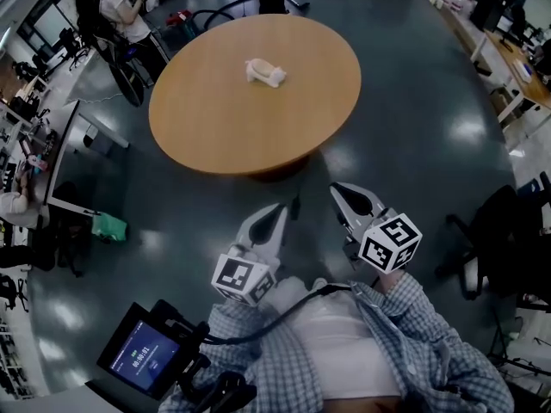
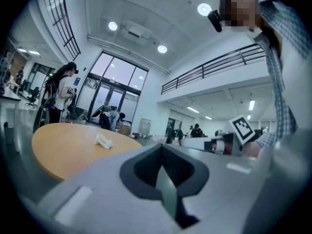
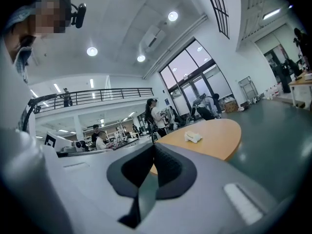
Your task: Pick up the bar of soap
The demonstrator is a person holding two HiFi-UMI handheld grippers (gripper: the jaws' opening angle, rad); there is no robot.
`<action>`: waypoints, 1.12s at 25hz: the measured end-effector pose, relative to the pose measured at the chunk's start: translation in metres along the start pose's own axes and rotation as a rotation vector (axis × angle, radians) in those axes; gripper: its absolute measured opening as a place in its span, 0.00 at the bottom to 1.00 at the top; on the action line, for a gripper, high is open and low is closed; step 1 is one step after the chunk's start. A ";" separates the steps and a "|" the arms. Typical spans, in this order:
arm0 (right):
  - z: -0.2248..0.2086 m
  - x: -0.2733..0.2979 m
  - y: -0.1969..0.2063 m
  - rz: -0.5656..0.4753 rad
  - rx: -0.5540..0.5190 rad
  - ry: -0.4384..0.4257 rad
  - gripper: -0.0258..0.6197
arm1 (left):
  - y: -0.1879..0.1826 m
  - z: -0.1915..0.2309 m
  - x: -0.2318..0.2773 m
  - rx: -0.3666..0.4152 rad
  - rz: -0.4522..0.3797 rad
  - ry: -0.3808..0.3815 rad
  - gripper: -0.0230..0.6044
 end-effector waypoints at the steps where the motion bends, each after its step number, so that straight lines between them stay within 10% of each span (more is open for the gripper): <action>1: -0.004 -0.003 -0.003 -0.004 -0.003 -0.002 0.04 | -0.001 -0.003 0.003 0.007 -0.004 -0.001 0.03; 15: -0.049 0.018 -0.010 0.000 0.026 0.048 0.04 | 0.006 0.021 0.045 0.004 0.016 -0.006 0.03; 28: -0.113 0.185 -0.066 0.017 -0.024 0.059 0.04 | -0.017 0.178 0.134 -0.038 0.001 -0.052 0.03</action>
Point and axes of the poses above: the fingertips, and each gripper's own axes: x forward along the fingers, z to its left, y out of its underside, the point moved 7 cm from there along -x, backward along the fingers, and after that the axes turned 6 degrees about x, right-handed, at the moved point
